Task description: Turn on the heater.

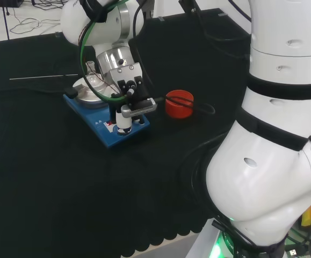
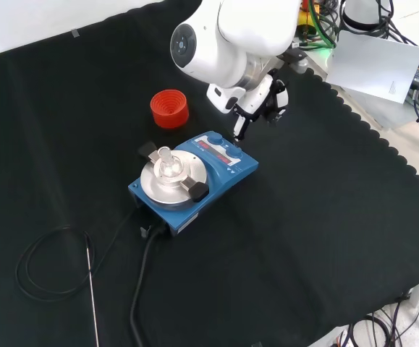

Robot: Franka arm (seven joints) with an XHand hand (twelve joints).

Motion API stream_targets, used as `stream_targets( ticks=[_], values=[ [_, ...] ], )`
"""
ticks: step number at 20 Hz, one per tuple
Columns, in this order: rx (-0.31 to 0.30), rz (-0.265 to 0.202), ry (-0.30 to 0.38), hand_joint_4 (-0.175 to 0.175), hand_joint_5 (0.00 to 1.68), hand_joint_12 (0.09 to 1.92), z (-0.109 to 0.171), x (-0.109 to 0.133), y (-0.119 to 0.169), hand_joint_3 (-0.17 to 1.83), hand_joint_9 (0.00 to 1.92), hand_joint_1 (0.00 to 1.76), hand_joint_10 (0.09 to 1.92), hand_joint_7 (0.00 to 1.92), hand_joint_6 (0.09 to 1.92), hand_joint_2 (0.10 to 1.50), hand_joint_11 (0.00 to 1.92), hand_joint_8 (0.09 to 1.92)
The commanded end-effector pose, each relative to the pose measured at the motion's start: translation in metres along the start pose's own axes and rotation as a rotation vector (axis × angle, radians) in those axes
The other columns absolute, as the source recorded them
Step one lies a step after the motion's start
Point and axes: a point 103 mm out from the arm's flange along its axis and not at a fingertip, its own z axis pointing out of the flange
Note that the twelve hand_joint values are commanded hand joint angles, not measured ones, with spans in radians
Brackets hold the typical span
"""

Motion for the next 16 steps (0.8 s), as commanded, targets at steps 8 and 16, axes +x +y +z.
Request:
stream_targets(
  ticks=[8, 16],
  values=[
    [0.017, -0.011, 0.014, -0.03, 0.36, 1.25, 0.003, -0.012, 0.013, 0.98, 1.38, 1.38, 1.51, 1.37, 0.4, 0.67, 1.04, 1.72],
    [0.021, 0.001, 0.004, -0.029, 0.36, 1.25, 0.005, -0.002, 0.016, 0.99, 1.38, 1.38, 1.51, 1.38, 0.41, 0.67, 1.04, 1.71]
  ],
)
